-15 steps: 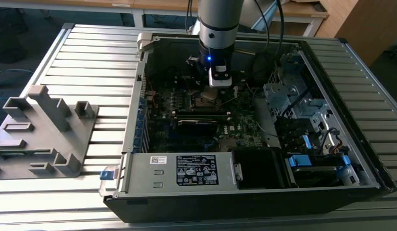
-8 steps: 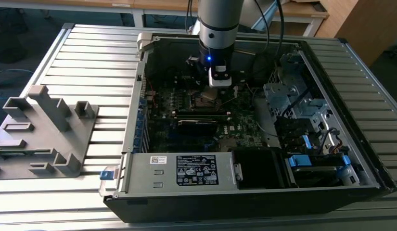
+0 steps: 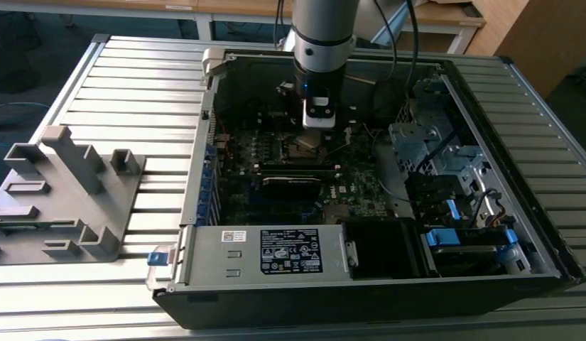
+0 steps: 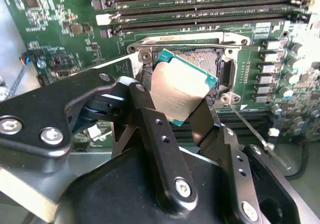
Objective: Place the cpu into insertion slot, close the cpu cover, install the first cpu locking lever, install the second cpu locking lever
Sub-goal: 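Place the cpu into insertion slot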
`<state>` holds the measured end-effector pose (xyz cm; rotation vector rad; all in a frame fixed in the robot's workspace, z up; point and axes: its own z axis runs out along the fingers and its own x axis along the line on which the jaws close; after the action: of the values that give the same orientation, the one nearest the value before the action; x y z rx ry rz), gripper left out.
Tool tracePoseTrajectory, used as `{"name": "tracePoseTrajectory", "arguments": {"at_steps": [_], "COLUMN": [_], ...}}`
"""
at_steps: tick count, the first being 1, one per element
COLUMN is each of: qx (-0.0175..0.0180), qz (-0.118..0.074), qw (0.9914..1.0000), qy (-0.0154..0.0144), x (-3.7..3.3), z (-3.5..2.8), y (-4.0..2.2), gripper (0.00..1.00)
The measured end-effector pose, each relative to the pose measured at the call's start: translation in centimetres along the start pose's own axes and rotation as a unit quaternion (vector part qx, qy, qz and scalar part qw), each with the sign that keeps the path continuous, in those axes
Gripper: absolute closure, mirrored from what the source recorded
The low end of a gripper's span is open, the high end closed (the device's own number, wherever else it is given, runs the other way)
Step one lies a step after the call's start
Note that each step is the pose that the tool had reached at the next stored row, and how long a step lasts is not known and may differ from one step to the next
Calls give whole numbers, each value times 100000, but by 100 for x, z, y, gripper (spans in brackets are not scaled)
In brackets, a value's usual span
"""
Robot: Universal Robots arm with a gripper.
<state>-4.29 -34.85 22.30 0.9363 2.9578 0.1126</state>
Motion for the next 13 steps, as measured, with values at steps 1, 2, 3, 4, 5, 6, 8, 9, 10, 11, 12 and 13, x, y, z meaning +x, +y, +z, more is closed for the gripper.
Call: {"name": "tracePoseTrajectory", "arguments": {"at_steps": [1, 2, 3, 4, 5, 6, 8, 9, 10, 11, 12, 13], "qx": [12, 24, 37, 48, 51, 55, 54, 55, 56, 53, 56, 55], "qz": [912, 1702, 2597, 3397, 3848, 3886, 3907, 3912, 3920, 3925, 3935, 3972], "qw": [99996, 99985, 99966, 99942, 99925, 99924, 99923, 99923, 99923, 99922, 99922, 99921], "qy": [-72, -137, -209, -274, -307, -311, -315, -315, -317, -317, -318, -322], "x": [0, 0, 0, 0, 0, 0, 0, 0, 0, 0, 0, 0], "z": [0, 1, 1, 2, 2, 2, 2, 2, 2, 2, 2, 2], "y": [0, 0, 0, 0, 0, 0, 0, 0, 0, 0, 0, 0], "gripper": [46, 46, 46, 46, 46, 46, 46, 46, 46, 46, 46, 46]}}
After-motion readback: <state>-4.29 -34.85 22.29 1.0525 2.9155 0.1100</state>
